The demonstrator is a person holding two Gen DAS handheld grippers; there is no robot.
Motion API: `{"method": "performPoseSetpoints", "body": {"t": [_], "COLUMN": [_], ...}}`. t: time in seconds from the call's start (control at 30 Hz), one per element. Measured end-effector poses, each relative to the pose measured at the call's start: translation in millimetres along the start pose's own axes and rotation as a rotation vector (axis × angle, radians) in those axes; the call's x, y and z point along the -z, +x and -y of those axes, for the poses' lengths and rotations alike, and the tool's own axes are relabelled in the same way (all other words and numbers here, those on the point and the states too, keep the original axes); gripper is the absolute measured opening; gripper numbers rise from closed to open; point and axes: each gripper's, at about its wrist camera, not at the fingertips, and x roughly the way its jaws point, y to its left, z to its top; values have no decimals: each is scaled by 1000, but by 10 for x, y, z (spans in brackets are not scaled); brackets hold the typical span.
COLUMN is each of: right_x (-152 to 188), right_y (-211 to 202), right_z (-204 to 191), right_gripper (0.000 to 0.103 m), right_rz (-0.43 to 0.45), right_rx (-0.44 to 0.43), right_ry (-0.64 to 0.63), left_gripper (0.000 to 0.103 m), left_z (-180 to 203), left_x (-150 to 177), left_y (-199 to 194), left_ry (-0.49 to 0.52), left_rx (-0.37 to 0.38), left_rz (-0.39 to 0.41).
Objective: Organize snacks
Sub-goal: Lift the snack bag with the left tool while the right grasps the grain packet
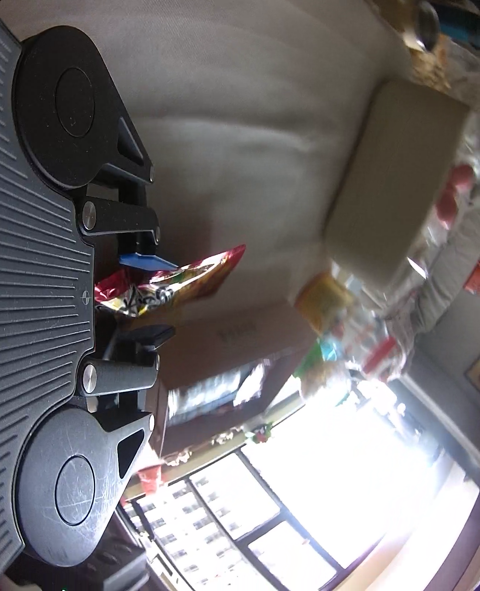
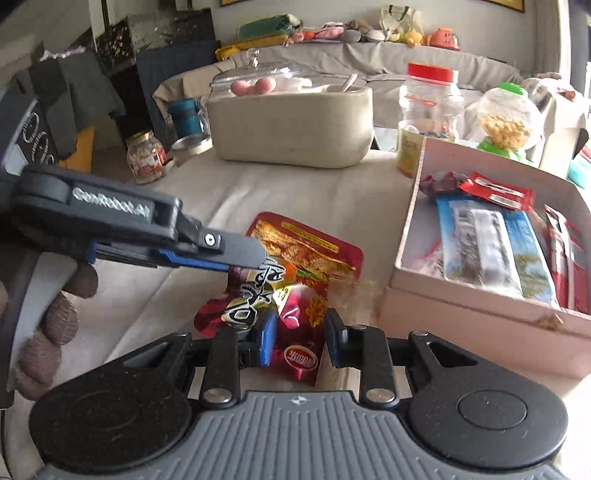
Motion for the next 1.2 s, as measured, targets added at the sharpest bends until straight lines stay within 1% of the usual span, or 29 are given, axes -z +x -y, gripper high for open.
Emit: {"method": "performPoseSetpoints", "body": {"t": [0.07, 0.17, 0.23, 0.27, 0.37, 0.5, 0.57, 0.6, 0.67, 0.73, 0.77, 0.87, 1.0, 1.07, 1.2], "right_x": [30, 89, 139, 166, 231, 321, 364, 385, 432, 462, 470, 490, 477, 475, 463], "right_y": [-64, -167, -234, -264, -296, -327, -337, -338, -350, -352, -354, -381, -415, -443, -477], "right_z": [43, 120, 183, 223, 327, 414, 424, 424, 431, 442, 457, 462, 432, 394, 311], "right_gripper": [28, 28, 28, 28, 28, 29, 31, 33, 47, 52, 52, 53, 53, 56, 61], "right_rz": [8, 14, 24, 28, 30, 27, 28, 30, 48, 56, 56, 62, 61, 64, 73], "right_rx": [8, 19, 29, 33, 58, 70, 84, 91, 112, 115, 108, 83, 29, 17, 15], "right_ry": [13, 35, 52, 62, 82, 97, 81, 74, 68, 74, 80, 86, 90, 80, 51], "left_gripper": [36, 35, 35, 35, 35, 34, 34, 34, 34, 33, 32, 31, 29, 29, 28], "left_z": [83, 177, 263, 313, 467, 560, 572, 555, 497, 419, 377, 264, 126, 89, 120], "left_x": [1, 6, 19, 27, 43, 63, 74, 96, 110, 137, 141, 175, 239, 294, 465], "left_y": [-19, 3, 30, 61, 230, 420, 488, 491, 526, 540, 546, 504, 397, 292, -2], "left_ry": [11, -1, 11, 25, 80, 135, 164, 171, 160, 135, 118, 80, 25, 21, 72], "left_rx": [26, 100, 118, 103, -24, -185, -244, -256, -253, -236, -223, -163, -98, -84, -94], "left_rz": [13, 6, 6, 5, 2, -1, -2, -3, -10, -11, -7, 9, 5, 3, -7]}}
